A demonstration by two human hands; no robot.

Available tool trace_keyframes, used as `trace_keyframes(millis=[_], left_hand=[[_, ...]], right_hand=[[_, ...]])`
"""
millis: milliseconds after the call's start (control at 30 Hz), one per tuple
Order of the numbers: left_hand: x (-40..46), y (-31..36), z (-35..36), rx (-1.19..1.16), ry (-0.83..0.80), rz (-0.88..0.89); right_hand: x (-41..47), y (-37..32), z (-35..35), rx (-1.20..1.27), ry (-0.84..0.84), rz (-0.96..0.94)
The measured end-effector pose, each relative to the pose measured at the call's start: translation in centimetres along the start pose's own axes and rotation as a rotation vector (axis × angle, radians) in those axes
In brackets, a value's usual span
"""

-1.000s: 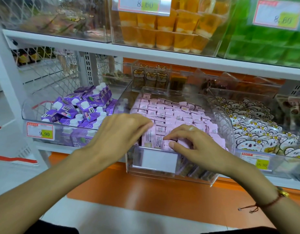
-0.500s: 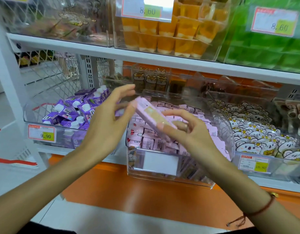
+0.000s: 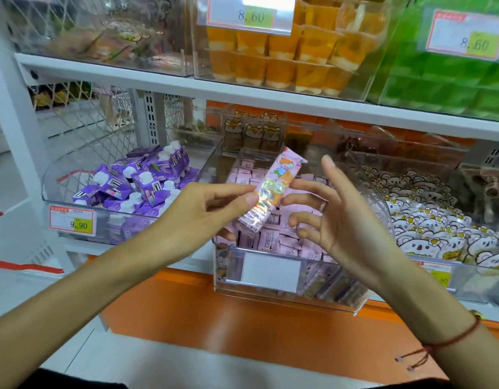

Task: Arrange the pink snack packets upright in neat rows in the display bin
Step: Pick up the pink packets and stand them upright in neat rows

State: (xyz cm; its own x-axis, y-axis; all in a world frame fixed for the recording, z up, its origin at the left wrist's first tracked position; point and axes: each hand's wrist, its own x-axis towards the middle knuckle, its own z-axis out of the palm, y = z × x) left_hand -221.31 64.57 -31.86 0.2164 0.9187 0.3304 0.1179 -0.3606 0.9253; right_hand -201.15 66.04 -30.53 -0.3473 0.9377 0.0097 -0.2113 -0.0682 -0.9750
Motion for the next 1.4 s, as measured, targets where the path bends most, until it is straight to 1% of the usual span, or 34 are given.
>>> trace_keyframes(millis=[300, 400, 433, 467, 500, 533, 567, 600, 633, 667, 700, 767, 833, 967, 1067, 1133, 1167, 1233, 1267, 1300, 1333, 1400], left_hand=[[0.2, -1.4, 0.3, 0.104, -0.062, 0.014], [-0.1, -1.6, 0.6, 0.116, -0.146, 0.015], [-0.3, -1.6, 0.4, 0.210, -0.168, 0.038], [-0.4, -1.5, 0.2, 0.370, -0.164, 0.084], [-0.5, -1.4, -0.2, 0.545, -0.116, 0.147], [-0.6, -1.4, -0.7, 0.671, -0.023, 0.210], [-0.7, -1.5, -1.2, 0.707, 0.090, 0.238], [-0.8, -1.7, -1.6, 0.674, 0.195, 0.220], [-0.9, -2.0, -1.9, 0.607, 0.275, 0.172], [-1.0, -2.4, -2.0, 0.534, 0.314, 0.094], [-1.2, -2.8, -2.1, 0.460, 0.308, 0.003], [-1.6, -3.8, -2.0, 0.319, 0.227, -0.123], [-2.1, -4.2, -1.7, 0.258, 0.154, -0.149], [-2.3, -4.5, -1.4, 0.242, 0.154, -0.105], [-2.2, -4.7, -1.4, 0.262, 0.155, -0.113], [-2.3, -4.6, -1.4, 0.365, 0.176, -0.075], [-2.3, -4.3, -1.3, 0.480, 0.193, -0.008], [-2.3, -3.6, -1.2, 0.691, 0.195, 0.187], [-2.3, -3.2, -1.2, 0.760, 0.168, 0.271], [-2.2, -3.0, -1.1, 0.816, 0.130, 0.328], [-2.2, -2.9, -0.9, 0.863, 0.088, 0.357], [-2.1, -2.9, -0.4, 0.941, 0.009, 0.338]], right_hand=[[0.2, 0.9, 0.2, -0.233, 0.146, -0.303], [0.1, 0.8, 0.4, -0.273, 0.195, -0.414], [0.0, 0.9, 0.6, -0.306, 0.214, -0.460], [-0.1, 1.0, 0.7, -0.346, 0.236, -0.506], [-0.1, 1.0, 0.9, -0.384, 0.262, -0.553], [-0.1, 1.1, 1.0, -0.417, 0.291, -0.597], [-0.1, 1.3, 1.0, -0.448, 0.315, -0.633], [0.1, 1.4, 1.0, -0.481, 0.327, -0.653], [0.2, 1.5, 1.0, -0.515, 0.326, -0.655], [0.5, 1.8, 1.0, -0.546, 0.314, -0.638], [0.7, 2.1, 1.0, -0.576, 0.295, -0.611], [1.3, 2.9, 1.3, -0.646, 0.247, -0.568], [1.9, 3.3, 1.7, -0.722, 0.220, -0.569], [2.7, 3.1, 2.0, -0.840, 0.170, -0.585], [2.6, 3.9, 2.0, -0.974, 0.054, -0.415], [2.4, 4.5, 2.1, -1.051, 0.008, -0.343], [2.3, 4.5, 2.0, -1.090, 0.010, -0.347], [2.2, 4.2, 1.8, -1.293, 0.026, -0.408], [2.1, 4.1, 1.8, -1.394, 0.016, -0.435], [2.0, 4.0, 1.6, -1.442, -0.002, -0.437], [1.9, 3.8, 1.3, -1.426, -0.032, -0.404], [1.5, 3.5, 0.7, -1.286, -0.122, -0.314]])
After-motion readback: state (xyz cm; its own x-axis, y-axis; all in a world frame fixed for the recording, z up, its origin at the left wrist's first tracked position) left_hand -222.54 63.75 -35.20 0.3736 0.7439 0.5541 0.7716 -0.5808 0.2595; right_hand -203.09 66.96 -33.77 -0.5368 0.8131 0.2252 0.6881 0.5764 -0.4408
